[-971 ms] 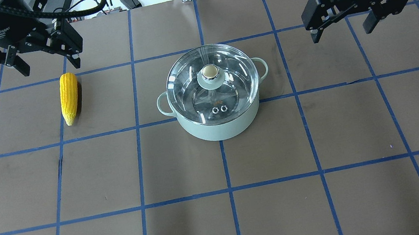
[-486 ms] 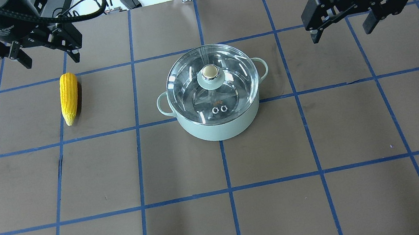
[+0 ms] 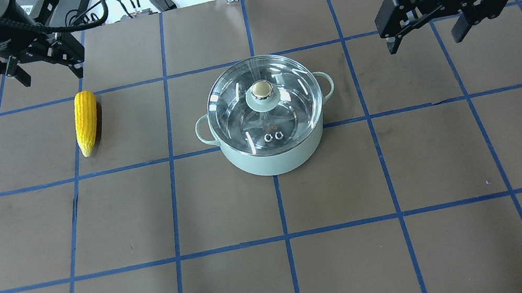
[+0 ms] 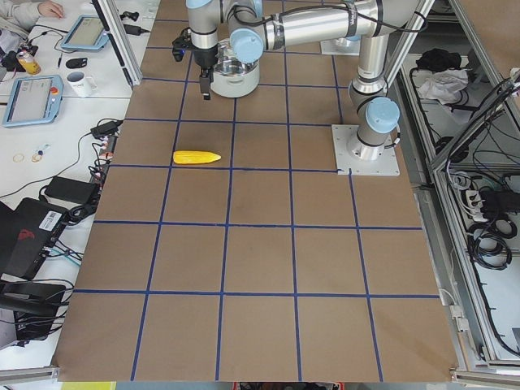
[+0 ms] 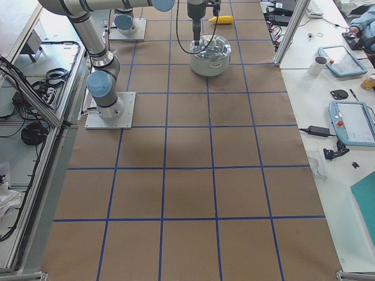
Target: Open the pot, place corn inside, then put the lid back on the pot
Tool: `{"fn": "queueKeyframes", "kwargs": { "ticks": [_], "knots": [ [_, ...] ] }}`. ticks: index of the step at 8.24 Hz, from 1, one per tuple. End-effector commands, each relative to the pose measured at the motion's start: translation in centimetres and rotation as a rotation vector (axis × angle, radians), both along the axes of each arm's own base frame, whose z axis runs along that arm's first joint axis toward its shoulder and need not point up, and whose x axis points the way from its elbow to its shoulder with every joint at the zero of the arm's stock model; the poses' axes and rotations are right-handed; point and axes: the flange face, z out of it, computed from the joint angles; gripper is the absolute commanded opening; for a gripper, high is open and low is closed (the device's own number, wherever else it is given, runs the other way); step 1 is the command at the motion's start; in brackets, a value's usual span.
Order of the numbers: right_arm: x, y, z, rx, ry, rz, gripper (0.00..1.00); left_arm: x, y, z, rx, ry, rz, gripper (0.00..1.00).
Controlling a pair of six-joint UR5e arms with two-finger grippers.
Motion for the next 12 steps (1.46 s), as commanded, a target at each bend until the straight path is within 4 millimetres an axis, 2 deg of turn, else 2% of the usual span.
{"fn": "queueKeyframes", "kwargs": {
  "ticks": [1,2,4,5,8,9,11,12],
  "knots": [
    [0.1,0.0,-0.1,0.003,-0.002,-0.001,1.0,3.8,-5.6,-7.0,-0.064,-0.001,-0.032,1.0],
    [0.1,0.0,-0.1,0.005,-0.001,0.002,1.0,5.0,-7.1,-10.1,-0.062,0.007,-0.026,1.0],
    [0.1,0.0,-0.1,0.005,-0.001,0.002,1.0,9.5,-8.0,-14.4,-0.002,0.022,-0.005,1.0],
    [0.1,0.0,-0.1,0.003,-0.001,0.004,1.0,10.2,-8.3,-16.2,0.016,0.027,0.006,1.0],
    [0.1,0.0,-0.1,0.003,-0.001,0.004,1.0,9.8,-9.4,-21.0,0.046,0.109,0.008,1.0],
    [0.1,0.0,-0.1,0.003,0.001,0.004,1.0,9.8,-9.5,-21.5,0.05,0.114,0.008,1.0],
    [0.1,0.0,-0.1,0.005,0.001,0.004,1.0,9.9,-9.6,-23.6,0.081,0.115,-0.007,1.0],
    [0.1,0.0,-0.1,0.005,0.001,0.004,1.0,9.9,-9.6,-23.7,0.083,0.114,-0.005,1.0]
  ]
}}
